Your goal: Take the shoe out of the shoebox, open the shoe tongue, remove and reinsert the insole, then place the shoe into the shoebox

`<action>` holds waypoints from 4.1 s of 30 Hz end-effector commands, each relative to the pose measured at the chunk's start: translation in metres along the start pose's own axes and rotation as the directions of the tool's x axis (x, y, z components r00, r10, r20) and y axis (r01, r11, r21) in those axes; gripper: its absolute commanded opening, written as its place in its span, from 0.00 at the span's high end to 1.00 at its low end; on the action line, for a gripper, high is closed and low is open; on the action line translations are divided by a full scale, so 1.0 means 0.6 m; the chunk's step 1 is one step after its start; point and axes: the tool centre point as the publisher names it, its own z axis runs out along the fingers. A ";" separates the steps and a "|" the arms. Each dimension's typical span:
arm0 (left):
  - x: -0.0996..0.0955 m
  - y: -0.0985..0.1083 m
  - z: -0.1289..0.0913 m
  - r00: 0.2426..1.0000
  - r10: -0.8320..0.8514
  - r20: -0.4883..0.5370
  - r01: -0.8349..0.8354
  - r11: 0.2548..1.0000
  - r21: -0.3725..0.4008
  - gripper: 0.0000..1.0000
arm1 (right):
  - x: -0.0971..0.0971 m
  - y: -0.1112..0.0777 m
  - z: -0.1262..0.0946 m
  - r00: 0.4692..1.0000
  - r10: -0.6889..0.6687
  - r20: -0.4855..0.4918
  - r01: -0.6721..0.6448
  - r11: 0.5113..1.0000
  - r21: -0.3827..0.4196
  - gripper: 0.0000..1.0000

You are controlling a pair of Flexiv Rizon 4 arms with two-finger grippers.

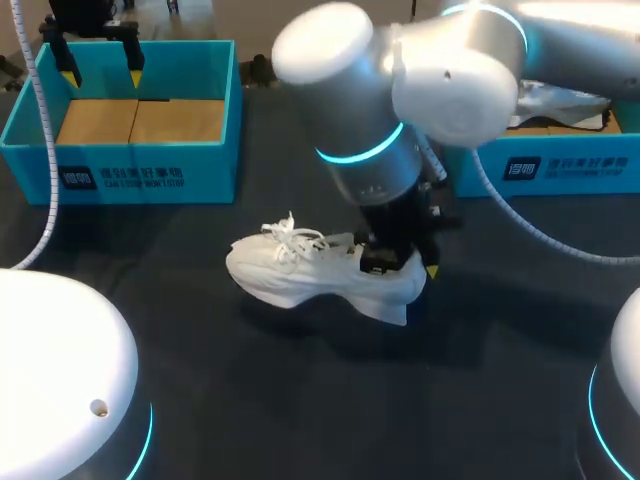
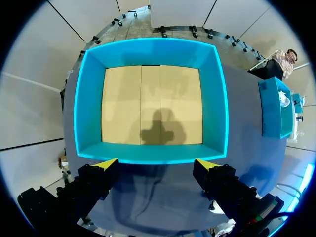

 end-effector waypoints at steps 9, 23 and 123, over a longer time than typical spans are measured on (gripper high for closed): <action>0.000 0.000 -0.001 1.000 0.000 0.001 0.000 1.000 -0.002 0.00 | -0.003 0.009 0.068 0.999 -0.031 -0.037 0.031 1.000 0.005 1.00; 0.000 0.000 -0.001 1.000 0.000 0.001 0.000 1.000 -0.002 0.00 | 0.009 0.031 0.108 0.997 -0.062 -0.043 0.064 0.997 0.042 1.00; 0.000 0.000 -0.001 1.000 0.000 0.001 0.000 1.000 -0.002 0.00 | -0.023 0.033 -0.047 0.350 -0.937 -0.015 0.726 0.281 -0.628 0.00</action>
